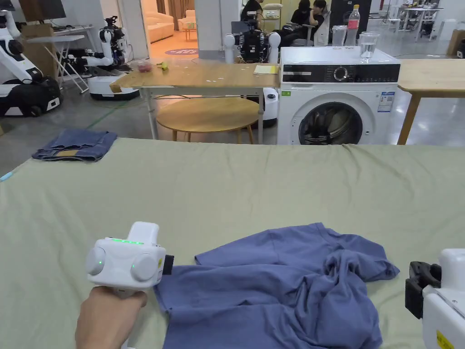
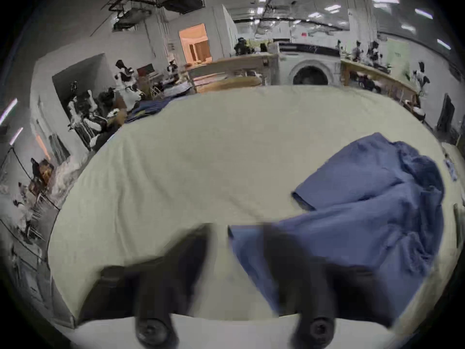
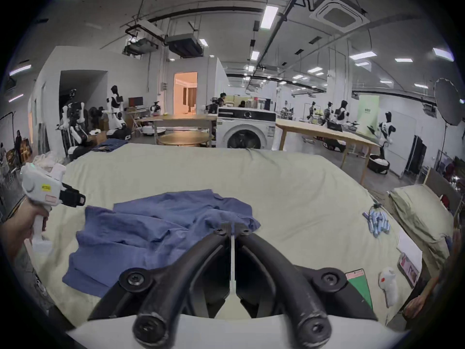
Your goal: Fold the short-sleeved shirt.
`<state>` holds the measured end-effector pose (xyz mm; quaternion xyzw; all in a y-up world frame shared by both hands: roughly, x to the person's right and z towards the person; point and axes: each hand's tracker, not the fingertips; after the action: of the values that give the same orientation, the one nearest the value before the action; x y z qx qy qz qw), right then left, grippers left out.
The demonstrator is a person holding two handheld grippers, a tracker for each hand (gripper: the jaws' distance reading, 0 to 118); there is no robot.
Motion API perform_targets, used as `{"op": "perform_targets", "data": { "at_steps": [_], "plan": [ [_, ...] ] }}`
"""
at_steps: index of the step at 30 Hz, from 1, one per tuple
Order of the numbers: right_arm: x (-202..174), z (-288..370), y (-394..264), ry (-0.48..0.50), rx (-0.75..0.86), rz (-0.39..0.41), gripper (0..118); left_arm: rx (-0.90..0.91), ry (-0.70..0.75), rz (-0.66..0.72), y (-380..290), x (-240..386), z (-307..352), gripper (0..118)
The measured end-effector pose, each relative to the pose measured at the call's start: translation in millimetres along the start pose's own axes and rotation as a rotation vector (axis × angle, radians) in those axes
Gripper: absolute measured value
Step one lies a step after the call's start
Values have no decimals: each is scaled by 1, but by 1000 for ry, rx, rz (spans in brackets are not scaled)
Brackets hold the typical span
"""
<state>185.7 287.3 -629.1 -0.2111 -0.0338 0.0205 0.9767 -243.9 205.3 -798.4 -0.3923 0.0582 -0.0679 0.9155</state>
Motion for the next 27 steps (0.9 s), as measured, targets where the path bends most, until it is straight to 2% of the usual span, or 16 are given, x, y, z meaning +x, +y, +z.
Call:
{"op": "perform_targets", "data": {
  "at_steps": [1,2,7,9,10,11,12,14,15,16,20,23,24,25,26,27],
  "plan": [
    [7,-7,-3,-7,-11,-5,1,-24,-17,31,3,2,-18,109],
    [13,-14,-6,-13,-23,-11,1,-61,-15,53,4,3,-31,118],
    [48,-61,-26,-62,-108,31,1,-181,50,-32,-6,15,-80,118],
    [60,-88,-30,-55,-169,60,1,-186,0,31,-7,10,-76,114],
    [66,-105,-32,-44,-198,70,1,-186,-19,54,-4,7,-70,82],
    [69,-118,-34,-30,-223,79,3,-148,-86,52,-3,5,-60,37],
    [72,-135,-35,-11,-250,97,16,-92,-153,76,-3,3,-47,1],
    [73,-166,-36,43,-300,151,84,-74,-127,64,-1,8,-33,0],
    [72,-180,-37,78,-309,174,105,-66,-128,50,2,11,-28,0],
    [69,-194,-39,88,-312,224,112,-54,-128,27,4,12,-23,0],
    [56,-230,-38,90,-303,444,112,-44,-130,12,12,8,-13,0],
    [50,-252,-33,151,-340,496,112,-50,-134,11,15,6,-14,0],
    [49,-257,-33,184,-358,496,104,-55,-128,5,16,7,-16,0],
    [51,-260,-32,245,-386,478,66,-61,-129,3,15,7,-18,0],
    [55,-260,-30,312,-412,433,21,-68,-131,2,14,6,-19,0],
    [58,-262,-30,378,-429,364,4,-74,-131,1,12,6,-20,0]
  ]
}}
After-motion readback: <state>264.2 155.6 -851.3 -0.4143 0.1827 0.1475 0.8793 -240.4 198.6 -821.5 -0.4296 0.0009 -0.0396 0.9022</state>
